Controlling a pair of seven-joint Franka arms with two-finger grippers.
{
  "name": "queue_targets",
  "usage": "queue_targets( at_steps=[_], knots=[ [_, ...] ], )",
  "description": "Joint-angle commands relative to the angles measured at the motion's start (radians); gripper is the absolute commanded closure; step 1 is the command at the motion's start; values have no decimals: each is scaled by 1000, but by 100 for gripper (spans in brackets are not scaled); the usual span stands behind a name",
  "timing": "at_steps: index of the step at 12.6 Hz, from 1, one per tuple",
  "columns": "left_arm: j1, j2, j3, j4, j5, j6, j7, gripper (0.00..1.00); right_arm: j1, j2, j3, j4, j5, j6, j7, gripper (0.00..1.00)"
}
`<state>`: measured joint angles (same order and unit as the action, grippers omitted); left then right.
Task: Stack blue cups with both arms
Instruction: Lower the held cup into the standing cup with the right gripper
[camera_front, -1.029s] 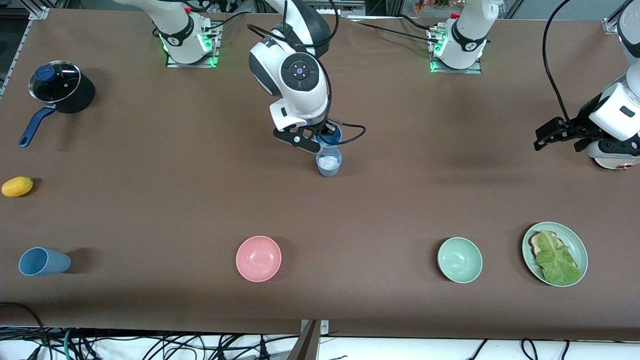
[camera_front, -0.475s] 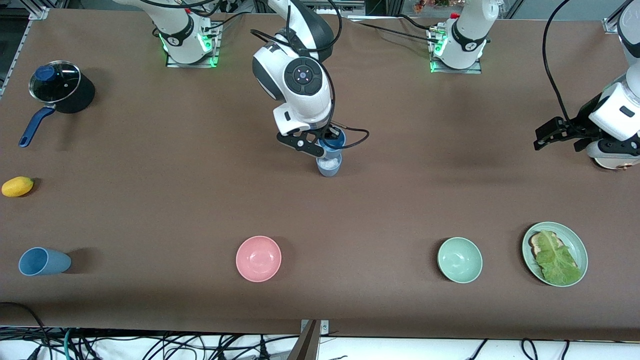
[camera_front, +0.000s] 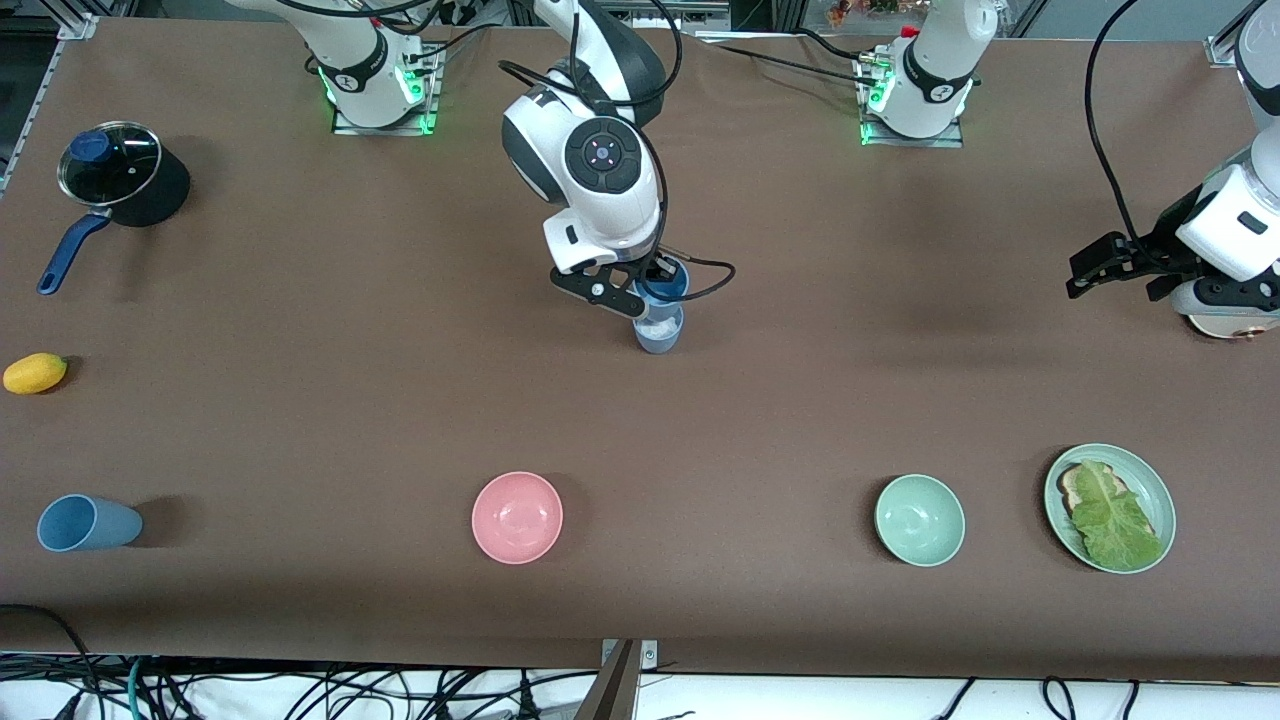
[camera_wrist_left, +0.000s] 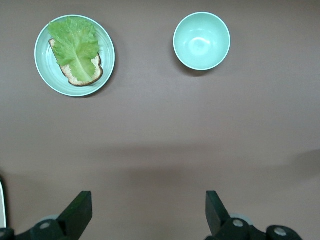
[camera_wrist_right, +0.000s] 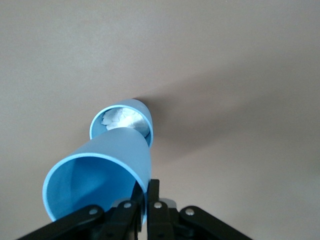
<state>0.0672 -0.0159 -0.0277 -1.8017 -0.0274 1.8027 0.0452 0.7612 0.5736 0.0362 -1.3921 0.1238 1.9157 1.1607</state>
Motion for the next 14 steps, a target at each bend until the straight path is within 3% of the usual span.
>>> queue_targets(
  at_steps=[1,14],
  knots=[
    [0,-13,-3,5,15,-19,16,0,3,22,-4,47,4,-15,-4,100],
    [0,-13,-3,5,15,-19,16,0,0,51,-9,70,-3,-12,-27,100]
  ],
)
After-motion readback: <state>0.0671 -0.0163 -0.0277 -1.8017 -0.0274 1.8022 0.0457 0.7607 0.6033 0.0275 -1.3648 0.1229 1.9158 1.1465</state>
